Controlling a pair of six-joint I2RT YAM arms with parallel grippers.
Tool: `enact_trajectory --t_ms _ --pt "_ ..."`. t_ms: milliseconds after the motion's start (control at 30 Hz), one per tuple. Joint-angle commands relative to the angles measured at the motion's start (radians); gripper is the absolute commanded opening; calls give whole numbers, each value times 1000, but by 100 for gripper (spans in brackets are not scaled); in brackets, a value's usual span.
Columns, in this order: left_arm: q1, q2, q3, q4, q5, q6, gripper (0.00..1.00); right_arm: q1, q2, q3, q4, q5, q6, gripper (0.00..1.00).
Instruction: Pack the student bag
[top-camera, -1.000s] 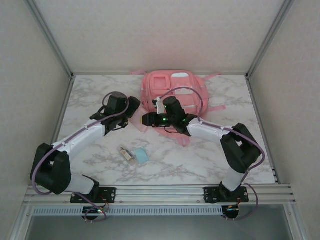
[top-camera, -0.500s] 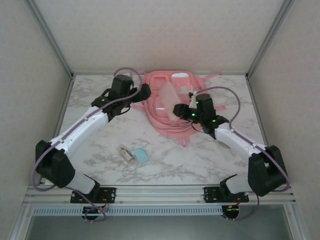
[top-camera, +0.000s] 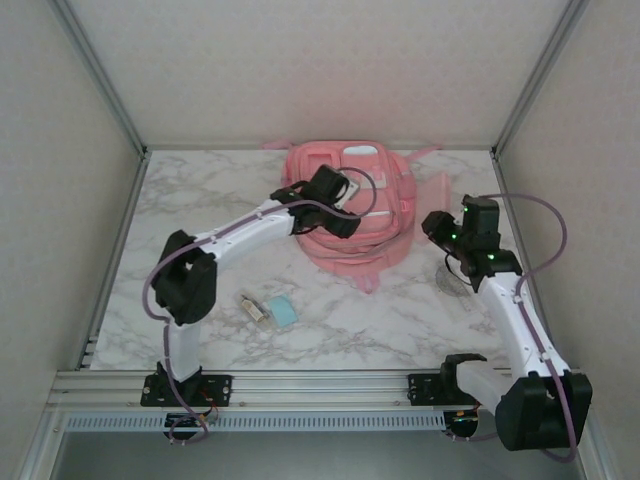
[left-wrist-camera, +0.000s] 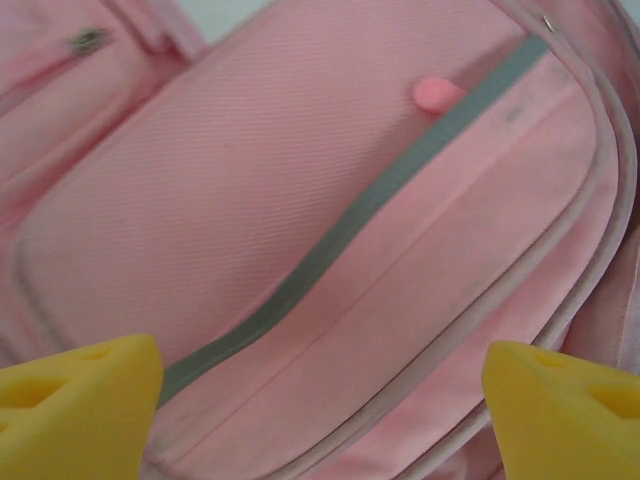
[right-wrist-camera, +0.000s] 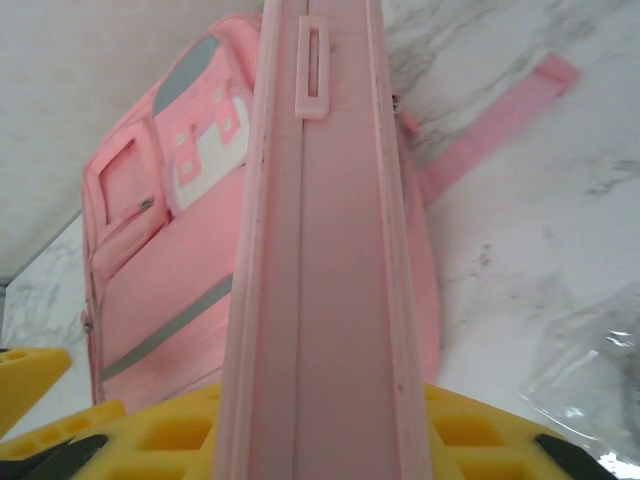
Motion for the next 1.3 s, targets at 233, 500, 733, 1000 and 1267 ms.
enact_trajectory --t_ms 233,500,733,1000,1267 --pt "-19 184 151 -158 -25 210 85 -76 -75 -17 -49 -39 -36 21" --pt "-14 270 196 -151 -118 226 24 -78 -76 -30 -26 -92 -36 21" --pt "13 177 219 -165 -21 90 0 -79 -62 6 -59 -108 -90 20" --pt "139 83 341 -206 351 -240 0 -76 13 3 19 -315 -45 14" --pt "200 58 344 -82 639 -495 0 12 104 -73 228 -442 78 14"
